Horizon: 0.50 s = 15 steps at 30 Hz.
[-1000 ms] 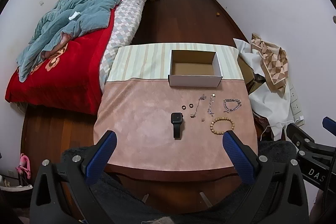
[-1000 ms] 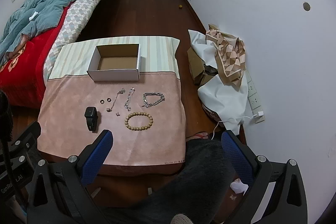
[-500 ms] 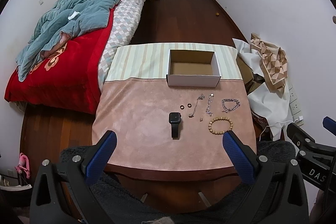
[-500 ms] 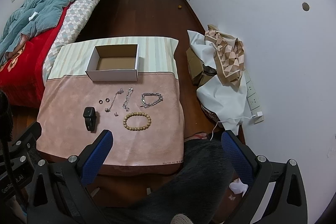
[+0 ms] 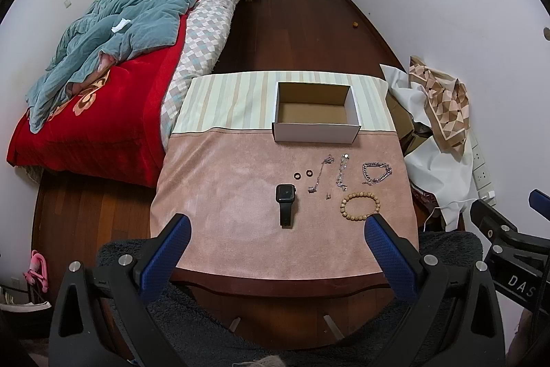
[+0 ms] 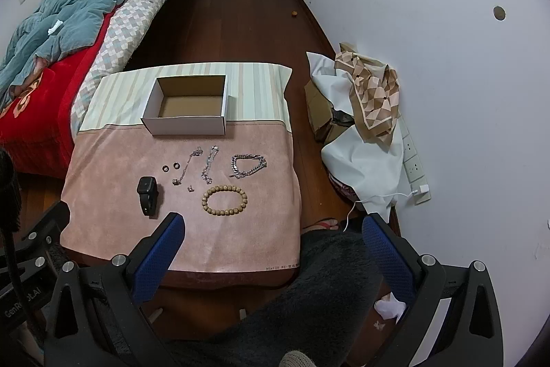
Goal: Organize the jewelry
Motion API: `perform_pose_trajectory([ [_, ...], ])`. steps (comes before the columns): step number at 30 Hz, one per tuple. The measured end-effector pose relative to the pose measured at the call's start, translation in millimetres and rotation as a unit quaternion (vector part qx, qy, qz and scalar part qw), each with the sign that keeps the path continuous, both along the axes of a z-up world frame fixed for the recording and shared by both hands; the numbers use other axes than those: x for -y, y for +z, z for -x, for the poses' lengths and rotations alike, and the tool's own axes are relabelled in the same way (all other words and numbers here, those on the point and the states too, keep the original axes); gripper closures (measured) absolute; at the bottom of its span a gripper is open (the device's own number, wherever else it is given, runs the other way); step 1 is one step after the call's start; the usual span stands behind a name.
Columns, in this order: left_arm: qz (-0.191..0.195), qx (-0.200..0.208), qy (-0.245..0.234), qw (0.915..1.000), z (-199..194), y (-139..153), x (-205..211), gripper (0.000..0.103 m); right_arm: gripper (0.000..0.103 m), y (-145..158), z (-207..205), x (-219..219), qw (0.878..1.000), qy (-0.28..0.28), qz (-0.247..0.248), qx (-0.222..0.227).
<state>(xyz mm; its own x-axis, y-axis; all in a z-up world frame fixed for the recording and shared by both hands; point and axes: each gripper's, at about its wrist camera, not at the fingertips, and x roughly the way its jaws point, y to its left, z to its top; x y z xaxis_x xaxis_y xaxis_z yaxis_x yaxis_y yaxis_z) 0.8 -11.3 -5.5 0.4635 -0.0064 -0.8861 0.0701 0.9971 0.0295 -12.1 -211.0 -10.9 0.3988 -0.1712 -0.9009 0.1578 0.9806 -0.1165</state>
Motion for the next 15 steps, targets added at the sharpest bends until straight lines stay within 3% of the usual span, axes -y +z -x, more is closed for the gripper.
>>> perform_pose_trajectory([
  [15,0.0,0.003,0.0,1.0,-1.0,4.2,2.6,0.0,0.0,8.9,1.5,-1.3,1.0,0.002,0.002,0.008],
])
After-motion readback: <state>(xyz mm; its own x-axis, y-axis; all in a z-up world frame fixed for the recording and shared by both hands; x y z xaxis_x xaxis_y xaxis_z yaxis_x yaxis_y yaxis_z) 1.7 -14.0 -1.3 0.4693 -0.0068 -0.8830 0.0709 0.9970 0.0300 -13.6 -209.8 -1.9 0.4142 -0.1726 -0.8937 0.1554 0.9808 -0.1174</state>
